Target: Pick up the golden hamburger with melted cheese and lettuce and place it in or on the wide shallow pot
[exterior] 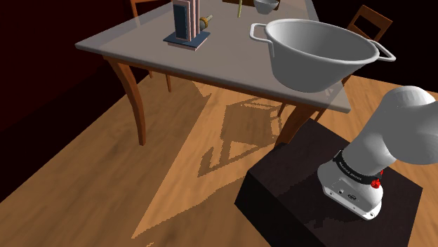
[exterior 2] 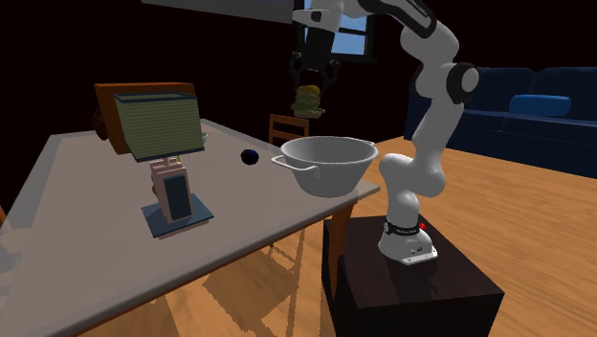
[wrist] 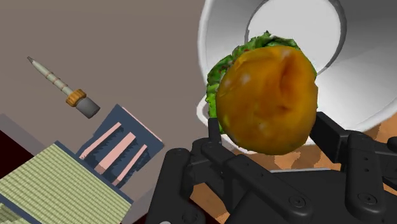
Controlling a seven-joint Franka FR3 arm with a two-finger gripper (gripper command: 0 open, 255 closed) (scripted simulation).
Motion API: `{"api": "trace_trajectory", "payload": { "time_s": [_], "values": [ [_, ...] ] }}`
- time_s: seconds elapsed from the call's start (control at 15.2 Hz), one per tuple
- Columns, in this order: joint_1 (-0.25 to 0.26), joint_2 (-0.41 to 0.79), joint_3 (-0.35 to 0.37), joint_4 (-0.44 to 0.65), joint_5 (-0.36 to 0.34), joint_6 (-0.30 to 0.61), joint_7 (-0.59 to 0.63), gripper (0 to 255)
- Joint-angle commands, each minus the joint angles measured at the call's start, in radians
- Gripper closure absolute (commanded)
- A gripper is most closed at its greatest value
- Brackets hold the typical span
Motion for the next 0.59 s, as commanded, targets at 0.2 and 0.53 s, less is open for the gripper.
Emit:
{"api": "trace_trajectory", "payload": {
  "time_s": [0.2, 0.53],
  "values": [
    [-0.003, -0.151, 0.040, -0.080, 0.000, -0.074, 0.031, 255],
    [-0.004, -0.193, 0.040, -0.169, -0.001, -0.027, 0.037, 255]
  ]
}}
